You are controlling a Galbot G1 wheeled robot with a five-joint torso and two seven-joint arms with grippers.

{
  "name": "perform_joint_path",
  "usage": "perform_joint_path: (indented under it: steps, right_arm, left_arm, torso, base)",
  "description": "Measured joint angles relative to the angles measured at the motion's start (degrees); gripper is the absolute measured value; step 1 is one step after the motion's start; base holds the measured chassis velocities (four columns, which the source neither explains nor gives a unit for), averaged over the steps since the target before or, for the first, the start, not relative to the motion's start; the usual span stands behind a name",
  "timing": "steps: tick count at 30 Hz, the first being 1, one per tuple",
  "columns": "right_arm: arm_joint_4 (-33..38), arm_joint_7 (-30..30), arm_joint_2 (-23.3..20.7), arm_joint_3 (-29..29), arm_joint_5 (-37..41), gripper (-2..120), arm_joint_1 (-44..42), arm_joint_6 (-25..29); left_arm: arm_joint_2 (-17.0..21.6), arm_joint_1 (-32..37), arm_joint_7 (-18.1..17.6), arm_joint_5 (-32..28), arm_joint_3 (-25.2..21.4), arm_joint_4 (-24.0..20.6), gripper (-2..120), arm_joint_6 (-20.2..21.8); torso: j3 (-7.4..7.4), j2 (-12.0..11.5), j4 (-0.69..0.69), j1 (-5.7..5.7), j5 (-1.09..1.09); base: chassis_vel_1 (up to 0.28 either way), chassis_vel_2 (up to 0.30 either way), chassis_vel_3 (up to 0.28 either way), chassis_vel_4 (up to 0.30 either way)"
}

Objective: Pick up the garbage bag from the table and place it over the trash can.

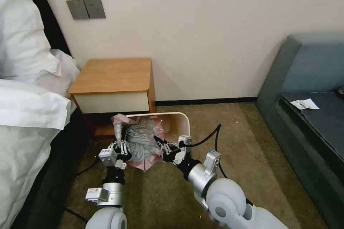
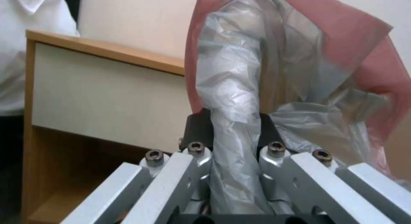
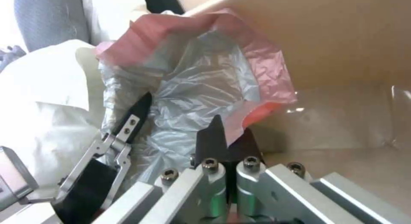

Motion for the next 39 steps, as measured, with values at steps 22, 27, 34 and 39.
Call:
perform_joint_path:
  steps: [22, 27, 34, 39]
  right_arm:
    - [3.73, -1.93, -1.50, 5.32, -4.84, 0, -4.60, 4.21]
    - [4.02, -2.42, -2.16, 7.08, -5.83, 0, -5.61, 5.89]
    - [4.36, -2.61, -2.95, 9.40, -5.97, 0, -6.35, 6.98]
    - [4.37, -2.87, -3.36, 10.67, -6.33, 0, -6.98, 7.76]
  left_arm:
    - [0.00, -0.93, -0.84, -0.11, -1.65, 0.99, 10, 1.09]
    - [0.00, -1.15, -1.33, -1.34, -3.01, 0.94, 10, 1.87]
    - [0.00, -1.51, -1.64, -2.56, -4.45, 0.37, 10, 2.52]
    - [0.00, -1.65, -2.29, -3.62, -4.56, -0.04, 10, 3.48]
  torso:
    - [0.00, 0.00, 0.00, 0.00, 0.00]
    - [0.00, 0.00, 0.00, 0.00, 0.00]
    - [0.00, 0.00, 0.00, 0.00, 0.00]
    - [0.00, 0.00, 0.00, 0.00, 0.00]
  base:
    - [0.000, 0.000, 0.000, 0.000]
    - [0.000, 0.000, 0.000, 0.000]
    - [0.000, 0.000, 0.000, 0.000]
    - [0.000, 0.000, 0.000, 0.000]
